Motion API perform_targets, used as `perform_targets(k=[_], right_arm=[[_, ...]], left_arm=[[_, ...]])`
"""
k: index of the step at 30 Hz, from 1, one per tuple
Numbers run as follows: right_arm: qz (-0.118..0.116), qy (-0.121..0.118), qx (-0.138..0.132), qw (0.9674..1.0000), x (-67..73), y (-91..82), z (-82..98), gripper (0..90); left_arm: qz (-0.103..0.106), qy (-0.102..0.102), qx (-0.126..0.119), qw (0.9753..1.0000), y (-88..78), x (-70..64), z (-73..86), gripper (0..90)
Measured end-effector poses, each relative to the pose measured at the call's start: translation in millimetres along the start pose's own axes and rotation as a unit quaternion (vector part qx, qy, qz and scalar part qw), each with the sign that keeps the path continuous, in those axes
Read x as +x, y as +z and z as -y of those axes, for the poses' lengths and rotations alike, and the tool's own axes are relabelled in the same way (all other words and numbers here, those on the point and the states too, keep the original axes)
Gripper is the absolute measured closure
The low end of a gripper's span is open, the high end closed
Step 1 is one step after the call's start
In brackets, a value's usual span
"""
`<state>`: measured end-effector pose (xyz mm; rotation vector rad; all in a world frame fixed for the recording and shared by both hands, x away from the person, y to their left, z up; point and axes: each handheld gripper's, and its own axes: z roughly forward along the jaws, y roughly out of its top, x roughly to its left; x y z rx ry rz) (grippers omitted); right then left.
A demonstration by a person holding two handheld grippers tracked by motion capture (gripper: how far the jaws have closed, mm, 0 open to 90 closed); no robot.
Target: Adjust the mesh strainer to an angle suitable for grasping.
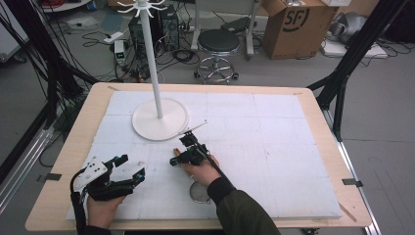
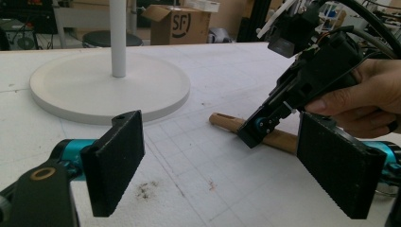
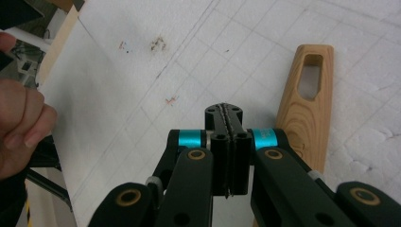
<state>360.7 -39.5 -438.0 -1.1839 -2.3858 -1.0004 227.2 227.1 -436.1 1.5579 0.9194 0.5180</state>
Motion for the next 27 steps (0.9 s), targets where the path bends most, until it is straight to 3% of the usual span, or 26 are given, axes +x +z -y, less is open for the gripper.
perform_targets(k=[4, 8, 19, 21, 27], right_arm=[[0.031, -0.011, -0.002, 0.9995, 0.0, -2.0, -1.8, 90.0], [0.059, -0.006, -0.006, 0.9982, -6.0, -7.1, -3.4, 90.0], [0.082, 0.009, -0.017, 0.9964, -22.8, -23.7, -2.9, 90.0], [0.099, 0.003, -0.017, 0.9949, -25.7, -27.8, -1.9, 90.0], [0.107, 0.018, -0.02, 0.9939, -36.9, -39.2, 2.1, 90.0]], left_arm=[[-0.001, 0.001, 0.0, 1.0, -0.5, -0.1, 0.0, 17.0], [-0.002, -0.001, 0.0, 1.0, -0.9, -0.3, 0.1, 17.0], [-0.001, -0.001, -0.001, 1.0, -1.3, 0.1, 0.3, 17.0], [-0.001, -0.001, 0.0, 1.0, -1.3, 0.0, 0.3, 17.0], [-0.002, 0.001, 0.001, 1.0, -1.0, -0.4, 0.2, 17.0]])
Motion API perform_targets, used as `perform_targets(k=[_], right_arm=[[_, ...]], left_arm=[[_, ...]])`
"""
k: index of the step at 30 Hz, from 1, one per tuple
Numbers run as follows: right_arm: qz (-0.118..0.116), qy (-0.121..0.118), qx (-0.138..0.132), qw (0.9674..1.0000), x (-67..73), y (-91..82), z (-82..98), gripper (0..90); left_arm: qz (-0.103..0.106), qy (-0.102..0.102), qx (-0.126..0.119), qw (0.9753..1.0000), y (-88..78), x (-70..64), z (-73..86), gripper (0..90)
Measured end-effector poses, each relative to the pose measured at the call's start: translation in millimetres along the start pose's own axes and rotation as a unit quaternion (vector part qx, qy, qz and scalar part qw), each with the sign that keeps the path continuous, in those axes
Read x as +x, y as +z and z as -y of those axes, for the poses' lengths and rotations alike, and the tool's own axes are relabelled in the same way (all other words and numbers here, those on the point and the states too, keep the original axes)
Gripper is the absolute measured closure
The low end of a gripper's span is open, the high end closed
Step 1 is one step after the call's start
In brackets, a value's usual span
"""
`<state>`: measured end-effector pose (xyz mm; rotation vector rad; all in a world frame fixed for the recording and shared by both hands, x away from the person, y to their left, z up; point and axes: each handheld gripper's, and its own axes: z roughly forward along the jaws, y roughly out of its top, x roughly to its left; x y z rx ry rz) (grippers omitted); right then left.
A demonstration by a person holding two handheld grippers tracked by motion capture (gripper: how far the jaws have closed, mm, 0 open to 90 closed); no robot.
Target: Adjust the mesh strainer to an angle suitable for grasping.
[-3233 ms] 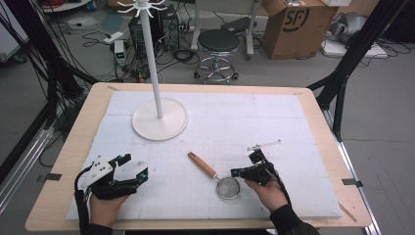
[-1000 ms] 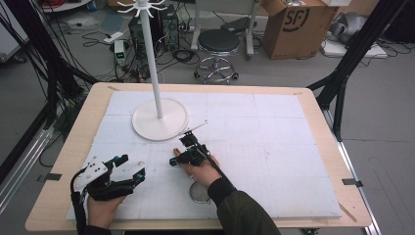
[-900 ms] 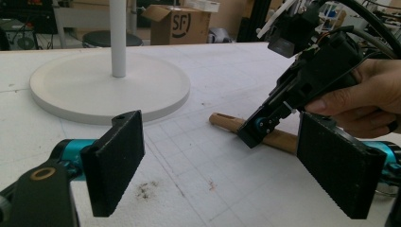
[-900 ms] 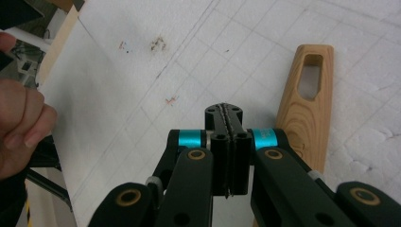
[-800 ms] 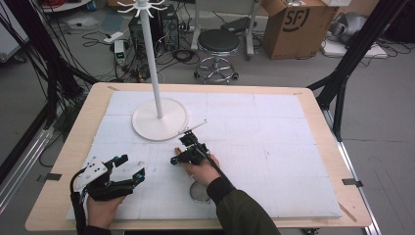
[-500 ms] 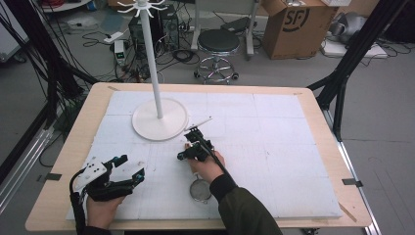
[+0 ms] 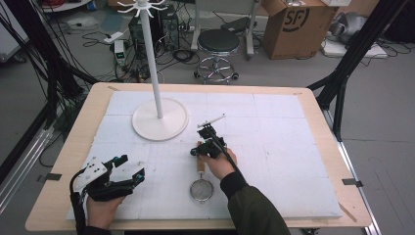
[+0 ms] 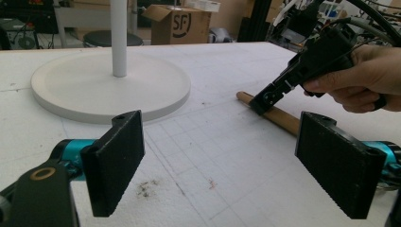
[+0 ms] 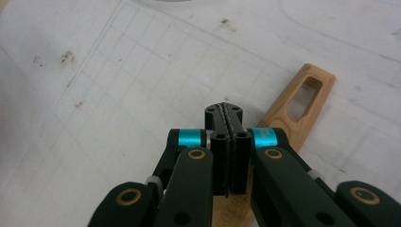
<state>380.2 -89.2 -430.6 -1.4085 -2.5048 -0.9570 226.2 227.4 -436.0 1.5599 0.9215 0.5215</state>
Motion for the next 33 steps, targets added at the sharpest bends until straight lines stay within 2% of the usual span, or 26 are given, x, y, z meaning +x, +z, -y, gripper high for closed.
perform_targets(k=[8, 10, 21, 22, 28, 33], right_arm=[[0.014, 0.023, -0.008, 0.9996, -22.2, -13.3, 4.8, 90.0], [0.022, 0.023, -0.013, 0.9994, -26.7, -16.8, 7.1, 90.0], [0.016, 0.049, -0.039, 0.9979, -57.0, -42.4, 30.7, 90.0], [0.013, 0.052, -0.043, 0.9976, -57.4, -46.7, 33.0, 90.0], [-0.001, 0.031, -0.056, 0.998, -52.6, -71.0, 54.0, 90.0], [-0.025, 0.013, -0.043, 0.9987, -38.7, -73.1, 83.9, 90.0]], left_arm=[[-0.001, 0.0, 0.0, 1.0, 0.1, 0.2, 0.2, 17.0], [-0.001, 0.001, 0.001, 1.0, 0.2, 0.3, 0.2, 17.0], [-0.002, 0.003, 0.004, 1.0, 1.0, -0.6, 0.3, 17.0], [-0.002, 0.003, 0.005, 1.0, 1.3, -0.6, 0.3, 17.0], [-0.002, 0.005, 0.008, 1.0, 1.4, -1.0, 0.5, 17.0], [-0.004, 0.004, 0.007, 1.0, 1.9, -0.8, 0.5, 17.0]])
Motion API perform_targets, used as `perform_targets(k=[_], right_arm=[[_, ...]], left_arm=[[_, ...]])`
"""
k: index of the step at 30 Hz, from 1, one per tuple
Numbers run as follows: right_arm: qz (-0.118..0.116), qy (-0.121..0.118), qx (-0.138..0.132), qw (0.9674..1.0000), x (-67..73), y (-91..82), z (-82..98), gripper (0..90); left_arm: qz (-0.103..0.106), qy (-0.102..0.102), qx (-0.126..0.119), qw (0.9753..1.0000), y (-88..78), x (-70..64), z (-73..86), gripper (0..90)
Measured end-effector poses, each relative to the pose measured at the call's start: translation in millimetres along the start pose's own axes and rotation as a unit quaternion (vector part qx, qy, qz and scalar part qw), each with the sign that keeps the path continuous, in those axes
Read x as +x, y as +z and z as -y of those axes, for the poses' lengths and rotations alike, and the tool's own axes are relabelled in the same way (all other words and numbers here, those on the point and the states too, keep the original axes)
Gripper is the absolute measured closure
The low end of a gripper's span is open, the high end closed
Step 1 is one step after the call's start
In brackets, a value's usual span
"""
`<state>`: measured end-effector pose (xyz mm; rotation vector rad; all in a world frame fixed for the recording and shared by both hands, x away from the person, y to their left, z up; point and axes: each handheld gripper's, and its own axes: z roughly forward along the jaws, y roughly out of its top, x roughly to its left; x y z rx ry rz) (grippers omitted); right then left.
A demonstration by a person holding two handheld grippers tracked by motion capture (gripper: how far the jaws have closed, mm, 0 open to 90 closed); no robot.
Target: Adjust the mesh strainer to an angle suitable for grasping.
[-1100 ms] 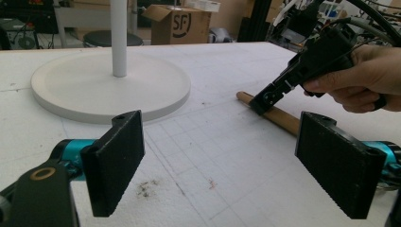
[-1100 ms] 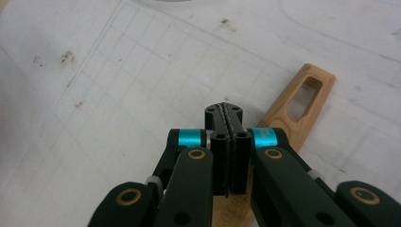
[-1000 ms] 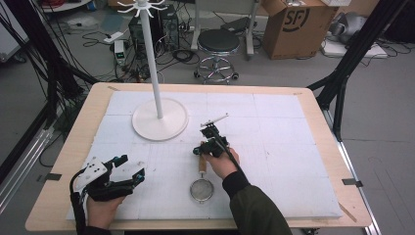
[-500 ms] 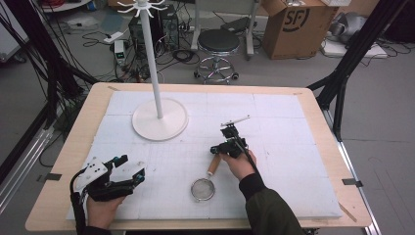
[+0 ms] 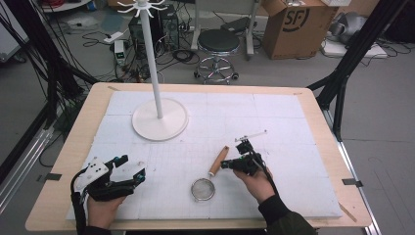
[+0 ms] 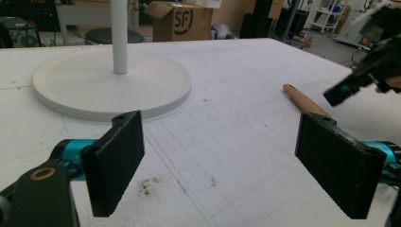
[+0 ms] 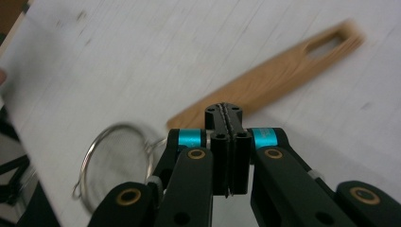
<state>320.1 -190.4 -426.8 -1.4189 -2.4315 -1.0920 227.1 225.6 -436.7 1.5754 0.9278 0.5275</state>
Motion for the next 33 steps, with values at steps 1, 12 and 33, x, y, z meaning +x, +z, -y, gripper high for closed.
perform_targets(k=[1, 12, 33], right_arm=[[-0.006, -0.001, 0.004, 1.0, 2.5, 1.1, 5.3, 90.0], [-0.039, -0.009, 0.03, 0.9988, 17.8, 24.5, 21.4, 89.9], [-0.069, -0.011, 0.027, 0.9972, 39.9, 59.9, -1.1, 89.9]], left_arm=[[0.001, 0.0, 0.0, 1.0, 0.3, -0.3, -0.1, 17.0], [0.001, 0.0, 0.001, 1.0, 0.7, -0.9, 0.0, 17.0], [0.001, 0.001, 0.0, 1.0, -0.2, -0.2, 0.0, 17.0]])
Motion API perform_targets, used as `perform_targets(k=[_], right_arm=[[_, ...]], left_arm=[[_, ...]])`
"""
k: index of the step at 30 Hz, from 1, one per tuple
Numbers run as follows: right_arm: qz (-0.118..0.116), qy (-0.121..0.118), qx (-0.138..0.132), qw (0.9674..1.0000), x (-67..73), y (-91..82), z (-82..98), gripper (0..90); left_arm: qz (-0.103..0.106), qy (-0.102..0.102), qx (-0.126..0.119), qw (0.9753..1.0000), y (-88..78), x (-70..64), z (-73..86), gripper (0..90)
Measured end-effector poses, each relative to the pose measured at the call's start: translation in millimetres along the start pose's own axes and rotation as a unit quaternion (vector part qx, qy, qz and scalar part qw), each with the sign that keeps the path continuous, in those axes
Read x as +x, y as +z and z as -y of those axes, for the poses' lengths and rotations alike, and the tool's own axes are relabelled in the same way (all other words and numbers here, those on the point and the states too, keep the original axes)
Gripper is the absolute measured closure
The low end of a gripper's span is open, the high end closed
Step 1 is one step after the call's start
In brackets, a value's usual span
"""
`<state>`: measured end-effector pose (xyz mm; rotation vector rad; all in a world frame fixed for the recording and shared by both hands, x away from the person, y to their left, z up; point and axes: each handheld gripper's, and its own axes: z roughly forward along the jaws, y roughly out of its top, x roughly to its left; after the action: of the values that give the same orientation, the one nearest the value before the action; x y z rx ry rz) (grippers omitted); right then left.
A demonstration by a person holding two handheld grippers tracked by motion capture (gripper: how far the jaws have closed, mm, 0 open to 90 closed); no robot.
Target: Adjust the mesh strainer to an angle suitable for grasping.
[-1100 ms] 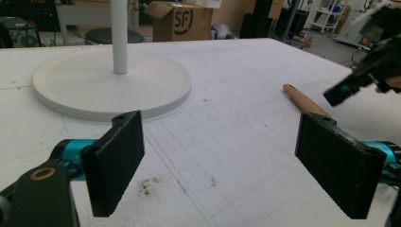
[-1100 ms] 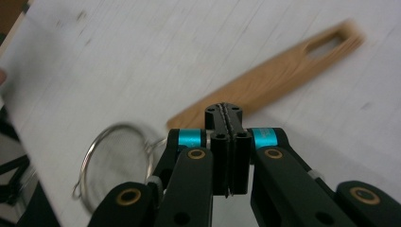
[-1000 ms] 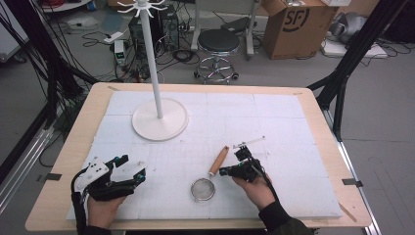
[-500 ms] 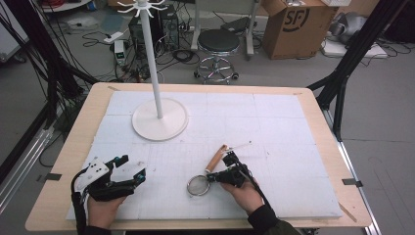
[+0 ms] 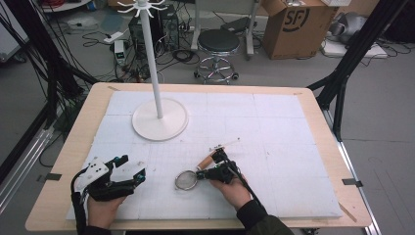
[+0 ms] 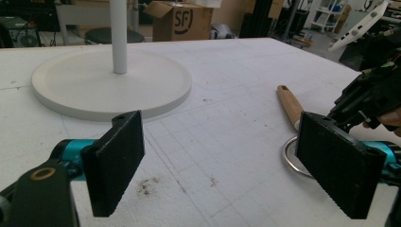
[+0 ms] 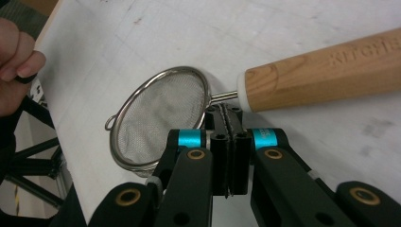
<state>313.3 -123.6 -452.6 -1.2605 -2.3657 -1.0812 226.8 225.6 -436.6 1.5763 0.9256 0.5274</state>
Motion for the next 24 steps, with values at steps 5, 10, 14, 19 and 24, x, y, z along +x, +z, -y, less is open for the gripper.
perform_targets(k=[5, 10, 14, 19, 24], right_arm=[[-0.008, -0.005, 0.002, 1.0, 7.2, 9.9, -4.6, 90.0], [-0.018, -0.011, 0.008, 0.9997, 16.1, 19.6, -7.6, 90.0], [-0.025, -0.016, 0.011, 0.9995, 23.9, 27.0, -9.0, 90.0], [-0.017, -0.026, 0.013, 0.9994, 28.4, 26.9, -7.6, 89.9], [-0.007, -0.025, 0.014, 0.9996, 21.5, 15.5, -1.3, 89.9]], left_arm=[[0.0, 0.0, 0.0, 1.0, 0.0, 0.0, 0.0, 17.0], [0.0, 0.0, 0.0, 1.0, 0.0, 0.1, 0.0, 17.0], [0.0, 0.0, -0.001, 1.0, -0.1, 0.0, 0.0, 17.0], [0.0, -0.002, 0.001, 1.0, 0.4, 0.6, 0.4, 17.0], [-0.001, -0.001, -0.001, 1.0, -0.5, -0.2, 0.1, 17.0]])
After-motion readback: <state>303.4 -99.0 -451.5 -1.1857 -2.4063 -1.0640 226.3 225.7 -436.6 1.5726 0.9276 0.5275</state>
